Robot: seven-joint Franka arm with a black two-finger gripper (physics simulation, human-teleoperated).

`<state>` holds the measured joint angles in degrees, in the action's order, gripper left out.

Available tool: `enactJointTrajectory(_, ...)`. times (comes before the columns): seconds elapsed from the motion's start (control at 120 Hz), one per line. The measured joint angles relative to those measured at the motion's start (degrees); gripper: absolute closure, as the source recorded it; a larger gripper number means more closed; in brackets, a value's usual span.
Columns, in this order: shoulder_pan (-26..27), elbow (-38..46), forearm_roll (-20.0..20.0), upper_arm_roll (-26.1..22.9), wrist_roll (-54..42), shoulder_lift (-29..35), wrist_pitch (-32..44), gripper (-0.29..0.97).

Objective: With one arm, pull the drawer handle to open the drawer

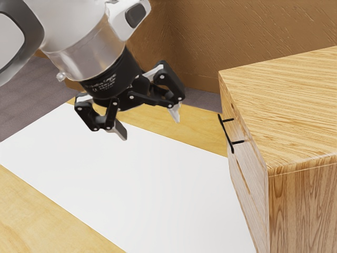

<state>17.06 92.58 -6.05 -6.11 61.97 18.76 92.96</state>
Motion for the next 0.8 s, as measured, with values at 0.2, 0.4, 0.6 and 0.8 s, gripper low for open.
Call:
enactJointTrajectory(0.2, 0.1, 5.1, 4.2, -2.6, 7.4, 5.9, 1.3, 0.00)
enactJointTrajectory(0.4, -0.2, 6.7, 4.8, -3.2, 12.7, 6.5, 1.8, 0.00)
enactJointTrajectory(0.6, -0.3, 8.7, 5.1, -3.2, 16.6, 6.9, 2.0, 0.00)
enactJointTrajectory(0.8, -0.4, 8.3, 3.5, -2.6, 19.3, 4.8, 3.0, 0.00)
